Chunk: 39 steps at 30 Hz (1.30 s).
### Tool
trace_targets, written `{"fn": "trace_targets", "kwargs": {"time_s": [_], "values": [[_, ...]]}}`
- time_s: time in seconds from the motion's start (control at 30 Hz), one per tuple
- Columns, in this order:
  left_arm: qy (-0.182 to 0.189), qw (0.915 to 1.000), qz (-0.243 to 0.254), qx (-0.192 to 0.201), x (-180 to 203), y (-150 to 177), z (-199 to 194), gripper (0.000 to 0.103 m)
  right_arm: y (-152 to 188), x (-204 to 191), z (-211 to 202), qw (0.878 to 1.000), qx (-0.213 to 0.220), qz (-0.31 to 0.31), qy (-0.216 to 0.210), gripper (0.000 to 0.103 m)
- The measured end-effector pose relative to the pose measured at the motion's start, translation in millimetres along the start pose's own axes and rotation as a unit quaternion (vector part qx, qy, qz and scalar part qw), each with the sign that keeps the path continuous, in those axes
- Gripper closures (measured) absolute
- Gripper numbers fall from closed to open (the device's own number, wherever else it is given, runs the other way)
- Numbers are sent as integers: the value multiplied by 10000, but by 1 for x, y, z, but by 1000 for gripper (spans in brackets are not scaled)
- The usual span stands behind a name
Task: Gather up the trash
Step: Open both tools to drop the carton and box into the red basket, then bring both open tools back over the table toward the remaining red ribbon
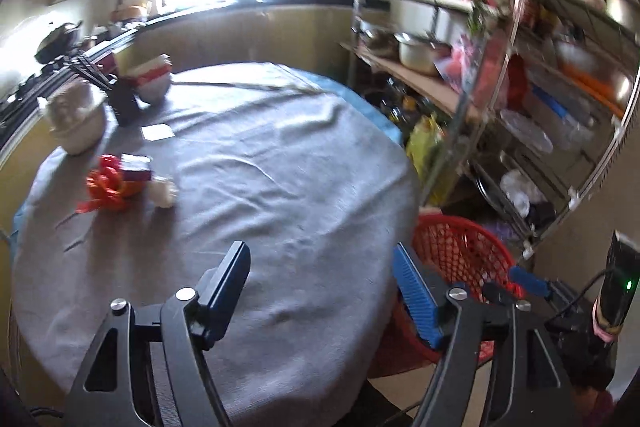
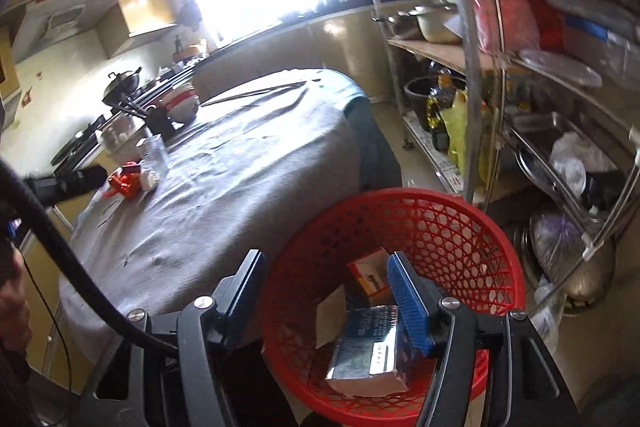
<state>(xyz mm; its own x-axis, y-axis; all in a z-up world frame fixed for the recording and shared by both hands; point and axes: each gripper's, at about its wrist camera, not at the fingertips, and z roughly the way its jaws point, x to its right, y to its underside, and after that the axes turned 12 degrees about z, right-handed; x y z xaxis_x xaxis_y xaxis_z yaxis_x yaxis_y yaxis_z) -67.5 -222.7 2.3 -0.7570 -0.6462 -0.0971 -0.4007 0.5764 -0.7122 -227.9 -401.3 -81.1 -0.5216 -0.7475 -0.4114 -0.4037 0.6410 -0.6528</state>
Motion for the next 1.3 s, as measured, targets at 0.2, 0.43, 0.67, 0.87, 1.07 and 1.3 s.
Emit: {"fn": "trace_targets", "kwargs": {"time_s": [0.2, 0.43, 0.67, 0.87, 1.07, 1.3], "values": [[-176, 9995, -172, 209, -15, -1, -24, 27, 4, -14, -13, 9998, 82, -190, 5, 36], [-377, 9986, -202, 316, -20, -1, -45, 26, 6, -23, -28, 9994, 196, -299, -47, 36], [-574, 9973, -106, 451, -14, -3, -64, 25, 6, -24, -39, 9988, 283, -397, -84, 36], [-824, 9950, 113, 557, -5, -7, -72, 25, 2, -22, -46, 9986, 389, -300, -177, 33], [-1096, 9920, 218, 581, -2, -7, -74, 25, 2, -29, -47, 9981, 426, -366, -238, 33], [-1271, 9899, 252, 571, -3, -4, -78, 25, 4, -30, -47, 9982, 391, -374, -276, 33]]}}
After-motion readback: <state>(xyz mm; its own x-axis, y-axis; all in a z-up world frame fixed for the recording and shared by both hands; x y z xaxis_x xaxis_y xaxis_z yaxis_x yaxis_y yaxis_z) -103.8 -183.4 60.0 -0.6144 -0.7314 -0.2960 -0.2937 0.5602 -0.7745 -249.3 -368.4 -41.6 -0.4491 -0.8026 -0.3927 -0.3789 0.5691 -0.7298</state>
